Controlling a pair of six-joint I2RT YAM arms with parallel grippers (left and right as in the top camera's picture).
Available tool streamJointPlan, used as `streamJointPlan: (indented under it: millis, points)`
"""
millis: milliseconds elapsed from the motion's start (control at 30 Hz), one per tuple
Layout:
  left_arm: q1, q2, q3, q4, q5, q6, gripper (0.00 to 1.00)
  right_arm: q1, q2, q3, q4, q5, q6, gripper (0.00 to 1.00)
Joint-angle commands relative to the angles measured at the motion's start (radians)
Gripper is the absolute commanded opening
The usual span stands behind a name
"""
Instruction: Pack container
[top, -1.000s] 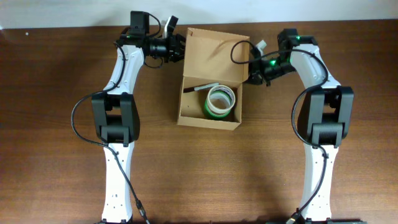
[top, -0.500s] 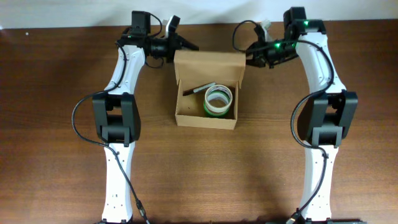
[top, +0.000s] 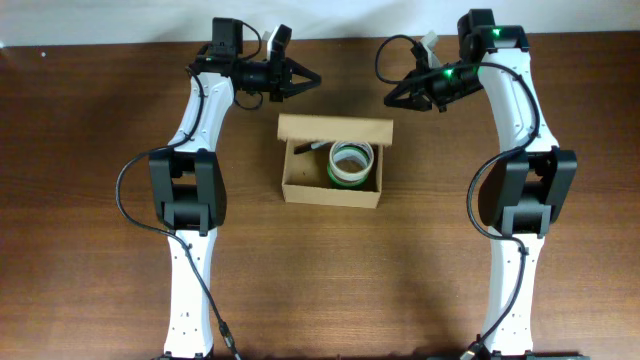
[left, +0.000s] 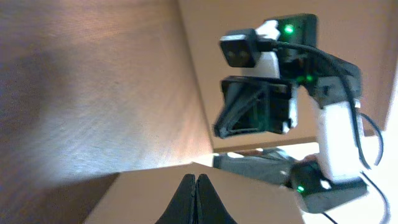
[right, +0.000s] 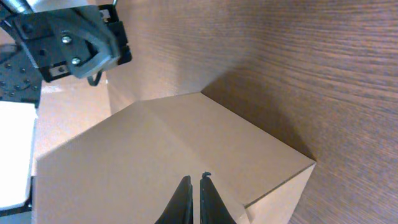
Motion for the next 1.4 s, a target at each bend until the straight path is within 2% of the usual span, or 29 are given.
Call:
streamJointPlan:
  millis: [0,333,433,533,600,700,767,833,1133,1367]
  points:
    - [-0.008,0.013,0.025,-0.023,0.089,0.009,0.02,0.006,-0.061,0.027,-0.016,0.031,-0.027,0.05]
    - [-0.008,-0.023,0.026,-0.023,0.104,0.076,0.02,0.006,-0.161,0.027,-0.086,0.175,-0.056,0.06]
    - [-0.008,-0.089,0.026,-0.037,0.013,0.123,0.02,0.013,-0.204,0.027,-0.171,0.269,-0.066,0.06]
    - [-0.020,-0.200,0.026,-0.252,-0.298,0.283,0.02,0.045,-0.235,0.027,-0.325,0.397,-0.108,0.05]
    - [-0.038,-0.268,0.027,-0.426,-0.575,0.388,0.02,0.076,-0.261,0.009,-0.334,0.454,-0.104,0.04]
    - [-0.082,-0.353,0.027,-0.627,-0.955,0.476,0.02,0.135,-0.296,0.008,-0.334,0.469,-0.104,0.04]
    - [-0.116,-0.396,0.027,-0.720,-1.128,0.492,0.02,0.178,-0.315,0.008,-0.334,0.470,-0.100,0.04]
    - [-0.148,-0.429,0.027,-0.782,-1.221,0.492,0.02,0.229,-0.330,0.008,-0.334,0.470,-0.100,0.04]
    - [-0.262,-0.453,-0.010,-0.888,-1.299,0.486,0.02,0.382,-0.348,0.008,-0.334,0.579,-0.055,0.04]
    - [-0.301,-0.452,-0.126,-0.871,-1.323,0.484,0.02,0.384,-0.436,0.008,-0.334,0.649,-0.050,0.04]
